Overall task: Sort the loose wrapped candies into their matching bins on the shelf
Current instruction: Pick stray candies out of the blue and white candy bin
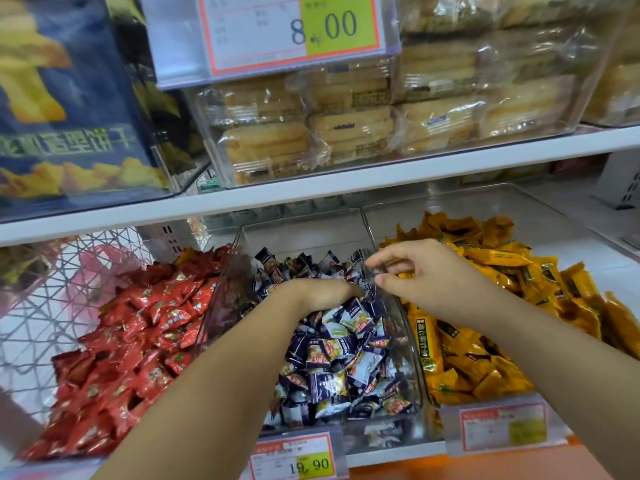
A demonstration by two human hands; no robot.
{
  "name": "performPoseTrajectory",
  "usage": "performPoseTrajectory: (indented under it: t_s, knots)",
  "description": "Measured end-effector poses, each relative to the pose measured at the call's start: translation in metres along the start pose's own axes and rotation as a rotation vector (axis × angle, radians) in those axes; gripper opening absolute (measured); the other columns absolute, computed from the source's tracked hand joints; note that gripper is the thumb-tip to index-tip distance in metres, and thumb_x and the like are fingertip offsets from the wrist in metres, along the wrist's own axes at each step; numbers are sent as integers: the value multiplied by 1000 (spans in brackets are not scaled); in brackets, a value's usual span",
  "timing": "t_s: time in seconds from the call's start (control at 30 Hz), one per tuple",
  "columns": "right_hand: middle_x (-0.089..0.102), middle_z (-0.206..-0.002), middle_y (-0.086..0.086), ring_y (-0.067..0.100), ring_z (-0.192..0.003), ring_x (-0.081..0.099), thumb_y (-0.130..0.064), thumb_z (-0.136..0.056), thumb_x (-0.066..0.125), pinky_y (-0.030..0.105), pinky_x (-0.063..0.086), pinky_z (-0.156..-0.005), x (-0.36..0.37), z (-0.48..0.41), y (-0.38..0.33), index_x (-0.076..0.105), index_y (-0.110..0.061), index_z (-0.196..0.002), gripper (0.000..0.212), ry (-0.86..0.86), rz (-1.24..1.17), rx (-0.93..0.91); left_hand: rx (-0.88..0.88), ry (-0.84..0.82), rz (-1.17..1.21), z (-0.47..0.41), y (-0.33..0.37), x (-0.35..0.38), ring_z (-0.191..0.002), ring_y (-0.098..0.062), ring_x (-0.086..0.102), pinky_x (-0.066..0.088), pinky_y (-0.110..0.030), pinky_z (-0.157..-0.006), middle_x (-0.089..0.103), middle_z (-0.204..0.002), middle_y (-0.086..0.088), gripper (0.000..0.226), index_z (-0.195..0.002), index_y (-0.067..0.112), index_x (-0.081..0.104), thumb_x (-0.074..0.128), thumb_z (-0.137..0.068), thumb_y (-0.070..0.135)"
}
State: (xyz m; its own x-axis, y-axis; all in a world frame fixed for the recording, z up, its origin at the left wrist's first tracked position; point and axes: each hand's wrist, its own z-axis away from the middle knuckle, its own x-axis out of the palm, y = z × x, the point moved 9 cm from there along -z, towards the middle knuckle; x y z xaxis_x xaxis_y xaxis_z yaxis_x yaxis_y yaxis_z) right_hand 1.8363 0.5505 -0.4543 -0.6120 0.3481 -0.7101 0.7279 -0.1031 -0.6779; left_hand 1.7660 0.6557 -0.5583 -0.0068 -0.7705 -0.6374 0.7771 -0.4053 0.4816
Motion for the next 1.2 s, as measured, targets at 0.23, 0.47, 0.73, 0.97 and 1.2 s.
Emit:
performPoseTrajectory:
  t_s: [0.23,0.47,0.73,0.97,1.2]
  knots:
    - [61,-123,-12,2,-106,58,-23,-90,60,14,43,-83,0,0,-1,64,-28,-116,27,-8,6,6,104,-13,157,15,0,-6,-146,-18,8,5,-45,-116,13,-159,3,53,-147,31,29,44,-96,36]
    - [61,-123,-11,4,-106,59,-23,-90,60,15,44,-85,0,2,-1,65,-27,-115,26,-3,2,3,268,-44,92,38,15,-6,-125,-18,38,26,-38,-110,43,-136,0,37,-120,31,52,52,-87,14]
    - [61,-124,-9,5,-108,57,-24,-91,59,14,41,-84,0,5,-3,65,-26,-116,26,-8,-3,-8,350,-126,-223,80,17,7,-94,-16,62,50,-33,-88,58,-112,27,40,-110,44,57,52,-90,10]
    - [60,-126,-7,8,-112,56,-23,-91,58,19,42,-89,0,7,-4,65,-25,-116,26,-15,-20,-8,269,-30,-413,113,4,-8,-38,1,40,33,-13,-44,55,-77,-14,35,-120,29,62,43,-97,12]
    - [60,-125,-7,8,-110,57,-23,-91,59,19,43,-88,1,6,-5,64,-25,-116,26,-10,-11,-19,304,130,-300,106,10,-24,-114,-4,53,38,-21,-100,58,-128,11,28,-115,32,63,51,-94,18]
